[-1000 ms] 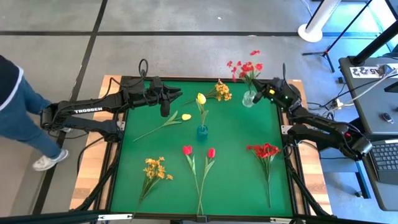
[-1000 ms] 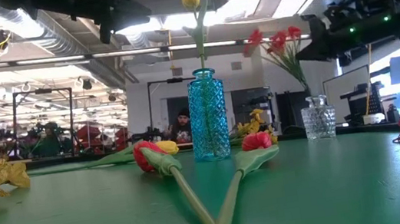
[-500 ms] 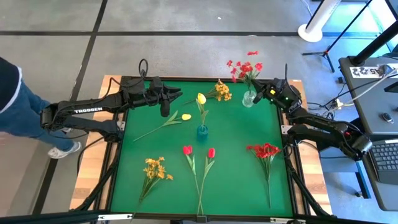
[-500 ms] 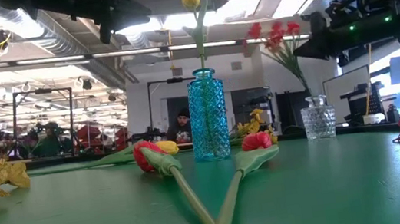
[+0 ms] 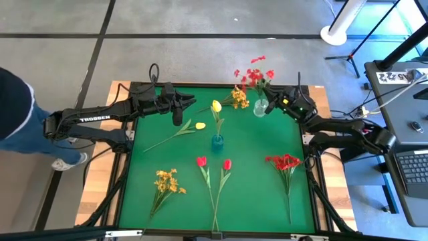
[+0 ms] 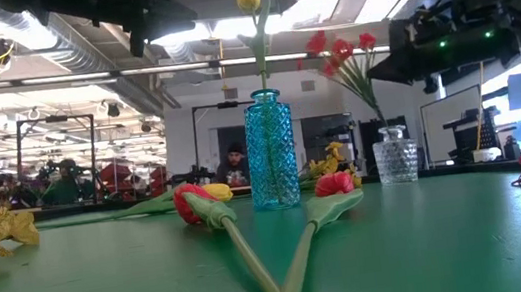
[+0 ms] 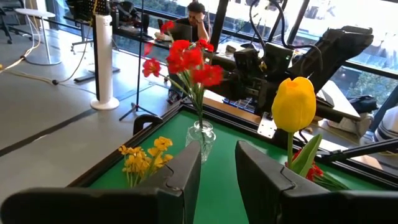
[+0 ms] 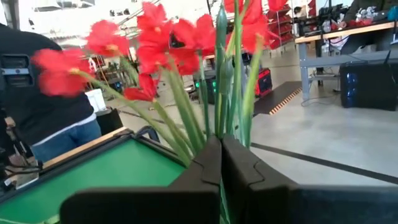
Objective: Sort flowers into vase by color
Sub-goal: Put the red flower into the transparent vase
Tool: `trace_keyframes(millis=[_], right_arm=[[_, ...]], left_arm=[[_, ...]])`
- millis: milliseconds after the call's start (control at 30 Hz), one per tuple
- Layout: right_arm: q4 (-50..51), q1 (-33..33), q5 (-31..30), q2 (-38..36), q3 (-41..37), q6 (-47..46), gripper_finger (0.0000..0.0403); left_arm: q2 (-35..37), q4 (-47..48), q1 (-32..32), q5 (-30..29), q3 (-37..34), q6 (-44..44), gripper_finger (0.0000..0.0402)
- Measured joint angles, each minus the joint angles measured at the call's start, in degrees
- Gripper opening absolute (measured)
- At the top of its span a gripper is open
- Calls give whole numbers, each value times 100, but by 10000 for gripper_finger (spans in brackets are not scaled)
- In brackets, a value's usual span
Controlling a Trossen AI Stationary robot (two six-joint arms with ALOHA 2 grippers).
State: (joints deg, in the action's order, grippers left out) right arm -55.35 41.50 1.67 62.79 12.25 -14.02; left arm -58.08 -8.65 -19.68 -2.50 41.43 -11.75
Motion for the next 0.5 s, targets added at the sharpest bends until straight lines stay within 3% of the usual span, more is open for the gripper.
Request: trace_keyframes(millis=[500], right_arm=[[-534, -278, 128, 514, 48, -235, 0]], left_arm=[[2, -4, 0, -117, 0, -10, 96]])
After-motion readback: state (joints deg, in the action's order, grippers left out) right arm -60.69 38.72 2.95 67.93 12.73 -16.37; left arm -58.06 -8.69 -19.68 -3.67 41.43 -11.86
